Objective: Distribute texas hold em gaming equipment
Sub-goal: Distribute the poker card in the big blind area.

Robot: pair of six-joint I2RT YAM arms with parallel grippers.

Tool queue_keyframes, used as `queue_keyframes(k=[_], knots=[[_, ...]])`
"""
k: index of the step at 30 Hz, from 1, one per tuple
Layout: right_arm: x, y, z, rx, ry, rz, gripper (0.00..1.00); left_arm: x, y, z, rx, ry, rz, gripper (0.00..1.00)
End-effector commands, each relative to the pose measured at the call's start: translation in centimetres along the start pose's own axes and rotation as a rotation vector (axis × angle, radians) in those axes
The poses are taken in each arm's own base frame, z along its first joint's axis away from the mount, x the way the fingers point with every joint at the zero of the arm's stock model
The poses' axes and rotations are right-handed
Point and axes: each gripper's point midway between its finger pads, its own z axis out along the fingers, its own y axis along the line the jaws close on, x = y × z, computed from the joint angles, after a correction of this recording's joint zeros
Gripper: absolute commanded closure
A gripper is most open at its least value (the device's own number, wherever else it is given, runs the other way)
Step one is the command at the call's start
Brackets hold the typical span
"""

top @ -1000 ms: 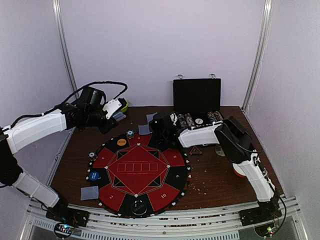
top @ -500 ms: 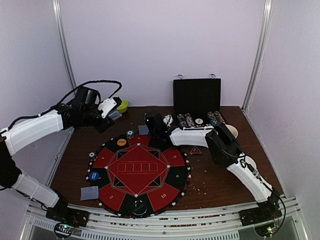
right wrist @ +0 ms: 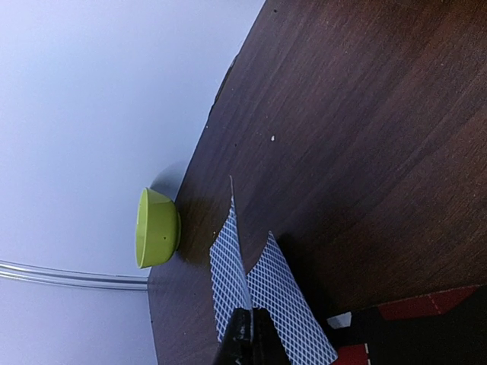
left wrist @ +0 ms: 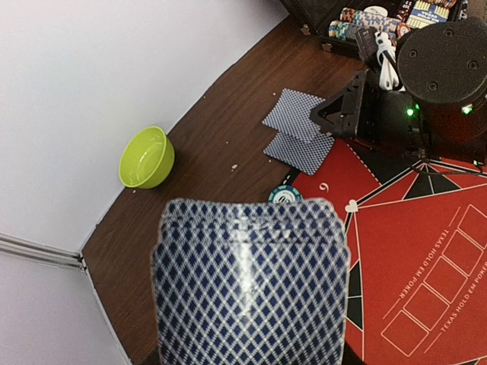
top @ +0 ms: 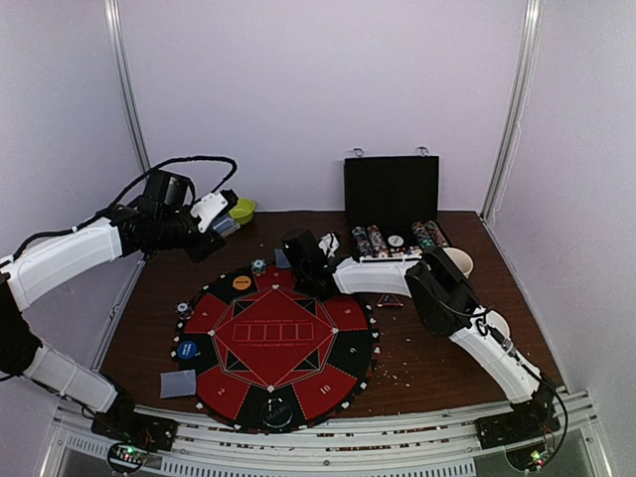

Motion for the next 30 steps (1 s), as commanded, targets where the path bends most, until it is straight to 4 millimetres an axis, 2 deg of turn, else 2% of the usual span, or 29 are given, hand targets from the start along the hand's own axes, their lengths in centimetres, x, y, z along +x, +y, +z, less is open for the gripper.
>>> queue_keyframes(k=[1,9,16,19,26,30], knots=[[1.1,-1.9,0.4,0.034,-0.003,-0.012,1.0,-1.5,0.7,-0.8,-0.019,-0.075,-0.007,0.57],[1.3,-2.7,1.1,0.051,-0.008,-0.022,1.0,-1.7,0.6,-1.0,-0.011,-0.088,-0.005,0.57],[1.4,-2.5,1.2,0.043,-0.001,-0.011,1.0,-1.7,0.6,-1.3,-0.012,-0.096,-0.003,0.57],[1.5,-2.3,1.1,0.04,0.006,-0.009,0.94,-1.7,0.6,-1.3,-0.011,-0.097,-0.001,0.57],[1.1,-1.3,0.1,0.016,0.017,0.027,0.67,-1.8,0.6,-1.3,-0.012,-0.098,0.0,0.57],[1.0,-0.2,-0.5,-0.009,0.033,0.056,0.57,-1.8,0.5,-1.3,-0.004,-0.103,0.001,0.57]])
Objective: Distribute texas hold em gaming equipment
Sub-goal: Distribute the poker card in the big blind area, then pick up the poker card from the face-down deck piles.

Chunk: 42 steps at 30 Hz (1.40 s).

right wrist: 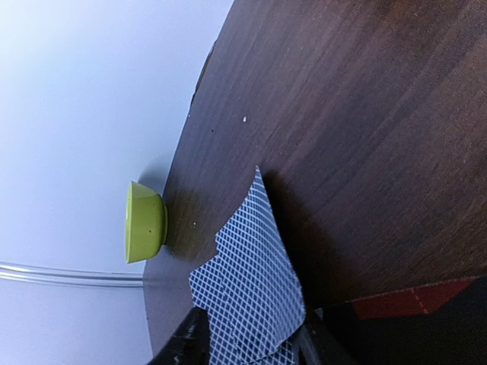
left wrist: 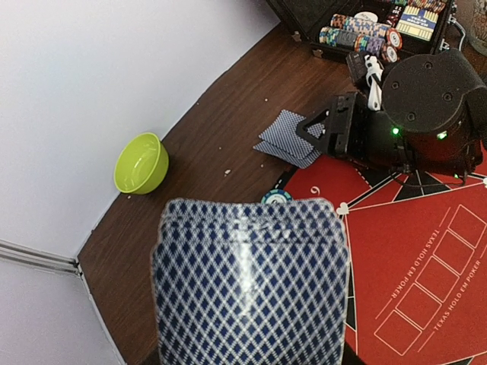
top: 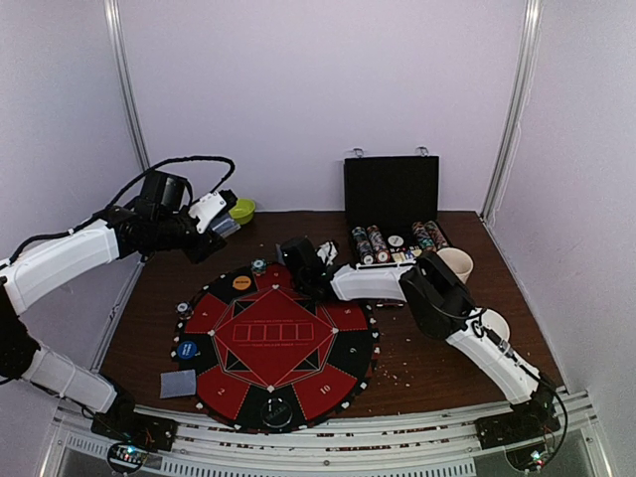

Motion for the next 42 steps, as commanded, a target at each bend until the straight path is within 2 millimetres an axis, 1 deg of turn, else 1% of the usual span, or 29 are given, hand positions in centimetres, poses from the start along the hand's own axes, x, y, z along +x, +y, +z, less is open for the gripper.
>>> queue_keyframes(k=[1,3,4,7,8,10,16,18,20,21,23,25,26,27,28,29,30,33,34,35,36,38,42], knots=[[-0.3,1.9,-1.5,-0.021,0.02,0.029,0.55,-1.7,0.9,-0.8,-0.027,-0.079,0.002,0.57],[-0.4,2.8,-1.9,-0.042,0.025,0.043,0.51,-1.6,1.0,-0.8,-0.031,-0.076,0.002,0.57],[-0.3,2.9,-2.1,-0.046,0.029,0.049,0.5,-1.6,0.9,-0.8,-0.03,-0.075,0.003,0.57],[-0.1,4.1,-2.8,-0.073,0.044,0.081,0.49,-1.6,0.9,-0.8,-0.03,-0.076,0.004,0.57],[-0.1,3.8,-3.0,-0.069,0.046,0.077,0.49,-1.7,0.9,-0.8,-0.03,-0.078,0.006,0.57],[-0.2,4.1,-3.6,-0.073,0.047,0.087,0.46,-1.7,0.9,-0.8,-0.029,-0.077,0.006,0.57],[-1.1,5.6,-6.3,-0.129,0.07,0.125,0.42,-1.6,0.8,-0.8,-0.025,-0.078,0.016,0.57],[-1.6,6.8,-7.5,-0.18,0.09,0.102,0.42,-1.6,0.8,-0.8,-0.026,-0.079,0.016,0.57],[-2.2,8.2,-9.2,-0.229,0.103,0.02,0.42,-1.5,0.7,-0.7,-0.02,-0.08,0.025,0.57],[-2.7,9.1,-10.4,-0.26,0.11,-0.035,0.42,-1.4,0.6,-0.7,-0.015,-0.081,0.031,0.57],[-3.7,10.1,-12.5,-0.313,0.114,-0.138,0.42,-1.4,0.3,-0.8,-0.006,-0.087,0.048,0.57],[-4.5,12.1,-14.8,-0.408,0.118,-0.276,0.42,-1.4,0.0,-1.0,0.009,-0.099,0.065,0.57],[-4.4,13.0,-15.8,-0.439,0.131,-0.38,0.42,-1.5,-0.3,-1.1,0.022,-0.107,0.074,0.57],[-4.1,13.9,-16.7,-0.472,0.153,-0.517,0.41,-1.5,-0.7,-1.1,0.042,-0.116,0.088,0.57],[-3.5,14.8,-17.7,-0.513,0.196,-0.606,0.39,-1.4,-1.2,-1.1,0.064,-0.125,0.099,0.57],[-3.0,15.2,-18.4,-0.548,0.256,-0.667,0.39,-1.5,-1.7,-1.1,0.088,-0.135,0.108,0.57],[-2.3,15.7,-19.4,-0.596,0.328,-0.704,0.39,-1.6,-2.4,-1.1,0.122,-0.149,0.12,0.57],[-1.3,16.7,-22.3,-0.723,0.519,-0.756,0.39,-2.0,-4.2,-1.6,0.206,-0.193,0.157,0.57],[-0.6,17.4,-23.7,-0.778,0.596,-0.783,0.39,-2.1,-4.9,-1.8,0.228,-0.204,0.174,0.57],[0.1,16.9,-24.3,-0.771,0.664,-0.826,0.39,-2.2,-5.4,-2.0,0.25,-0.222,0.193,0.57],[0.5,17.8,-25.3,-0.814,0.704,-0.858,0.39,-2.1,-5.9,-2.2,0.264,-0.228,0.21,0.57],[1.3,17.2,-26.0,-0.792,0.796,-0.91,0.39,-2.1,-6.8,-2.5,0.29,-0.241,0.244,0.57],[1.5,17.1,-26.7,-0.802,0.845,-0.962,0.38,-2.0,-8.8,-2.8,0.336,-0.237,0.308,0.57]])
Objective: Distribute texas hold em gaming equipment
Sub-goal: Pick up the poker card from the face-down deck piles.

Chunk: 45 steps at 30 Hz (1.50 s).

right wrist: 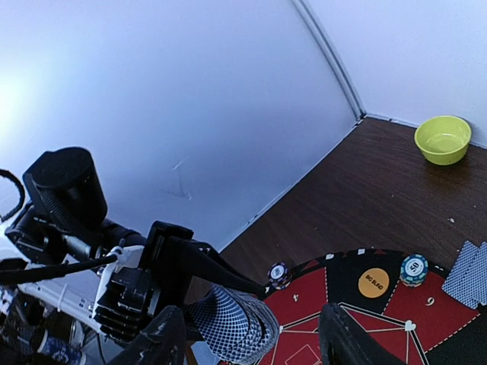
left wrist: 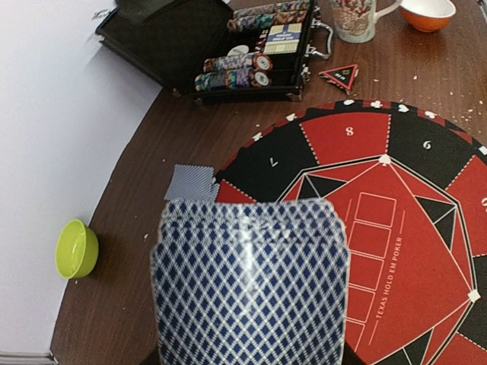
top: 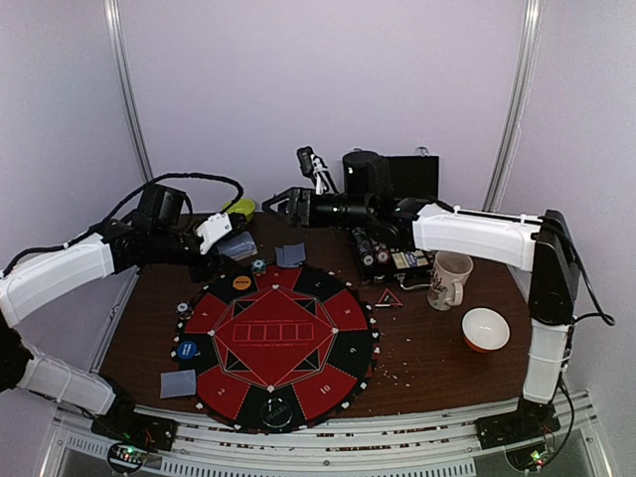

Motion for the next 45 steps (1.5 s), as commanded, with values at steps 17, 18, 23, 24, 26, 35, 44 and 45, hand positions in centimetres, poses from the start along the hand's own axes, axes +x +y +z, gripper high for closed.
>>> queue_keyframes(k=[17,18,23,24,26,35,44,45], knots=[[7.6,1.2,2.0,-0.115,0.326,-0.095,0.34,-2.5,-2.5,0.4,0.074,-0.047,0.124,0.57],[7.6,0.8,2.3,-0.09,0.323,-0.101,0.34,-2.5,-2.5,0.5,0.073,-0.046,0.122,0.57],[8.0,0.4,4.0,-0.067,0.32,-0.098,0.34,-2.9,-2.3,0.4,0.07,-0.051,0.12,0.57],[8.3,0.3,4.2,-0.062,0.325,-0.099,0.34,-2.9,-2.3,0.4,0.071,-0.054,0.121,0.57],[8.5,0.0,4.4,-0.053,0.327,-0.106,0.35,-3.1,-2.2,0.3,0.066,-0.058,0.12,0.57],[8.4,-1.9,3.1,0.067,0.33,-0.153,0.44,-3.2,-1.7,0.3,0.039,-0.059,0.118,0.57],[7.5,-2.4,1.3,0.129,0.34,-0.178,0.58,-2.8,-1.5,0.5,0.026,-0.04,0.12,0.57],[7.4,-2.2,1.2,0.123,0.344,-0.177,0.59,-2.7,-1.4,0.6,0.022,-0.035,0.118,0.57]])
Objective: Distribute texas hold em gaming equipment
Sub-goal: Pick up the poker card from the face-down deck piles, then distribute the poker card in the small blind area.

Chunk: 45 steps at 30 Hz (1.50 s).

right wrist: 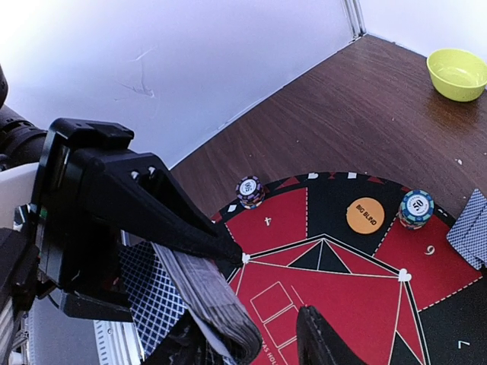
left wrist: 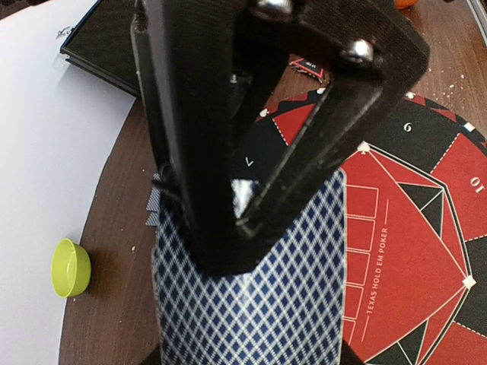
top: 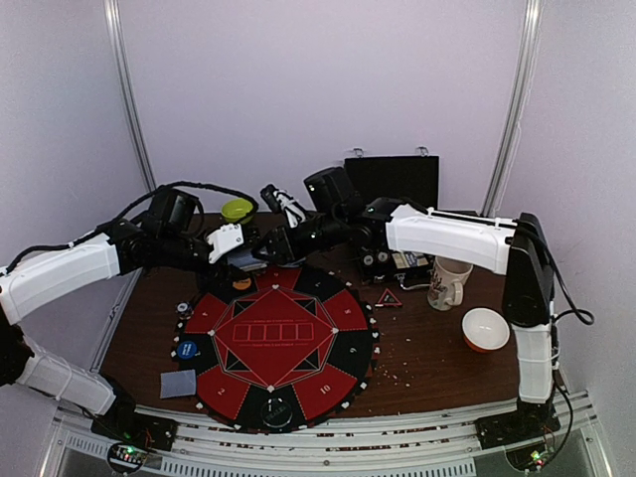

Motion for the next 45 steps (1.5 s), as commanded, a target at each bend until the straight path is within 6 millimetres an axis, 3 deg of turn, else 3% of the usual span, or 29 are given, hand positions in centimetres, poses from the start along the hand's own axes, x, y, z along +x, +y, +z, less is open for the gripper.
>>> queue_keyframes(k=[1,12,22,25,28,31,33,35,37,39,42,45], knots=[[0.1,-0.6,-1.7,0.053,0.02,-0.002,0.6,-1.7,1.4,-0.3,-0.053,-0.049,0.019,0.57],[-0.7,0.8,-3.4,0.037,0.021,-0.003,0.96,-1.3,2.0,-0.1,-0.076,-0.025,0.007,0.57],[-0.9,0.5,-5.4,0.098,0.038,-0.025,1.0,-0.8,2.3,0.1,-0.1,-0.003,-0.006,0.57],[-1.8,-0.4,-7.0,0.165,0.023,-0.033,1.0,-0.5,2.8,0.1,-0.128,0.017,-0.026,0.57],[-3.5,-1.2,-10.2,0.218,-0.042,-0.021,1.0,-0.1,3.1,0.0,-0.15,0.026,-0.036,0.57],[-3.9,-2.5,-13.4,0.252,-0.133,0.052,1.0,0.3,4.0,0.0,-0.2,0.047,-0.059,0.57],[-3.1,-3.2,-14.6,0.261,-0.174,0.11,1.0,0.6,4.6,0.0,-0.231,0.068,-0.076,0.57],[-0.6,-4.0,-14.2,0.276,-0.159,0.181,1.0,0.8,5.3,-0.1,-0.266,0.082,-0.099,0.57],[2.6,-3.8,-12.3,0.249,-0.117,0.262,1.0,0.9,6.1,-0.3,-0.3,0.093,-0.129,0.57],[5.2,-1.9,-9.7,0.204,-0.08,0.293,1.0,1.2,6.7,-0.5,-0.33,0.099,-0.162,0.57],[7.9,2.6,-5.8,0.121,-0.037,0.304,1.0,1.3,7.6,-1.2,-0.387,0.095,-0.194,0.57],[9.5,5.5,-2.6,0.079,-0.04,0.342,1.0,1.0,8.7,-2.1,-0.423,0.07,-0.233,0.57]])
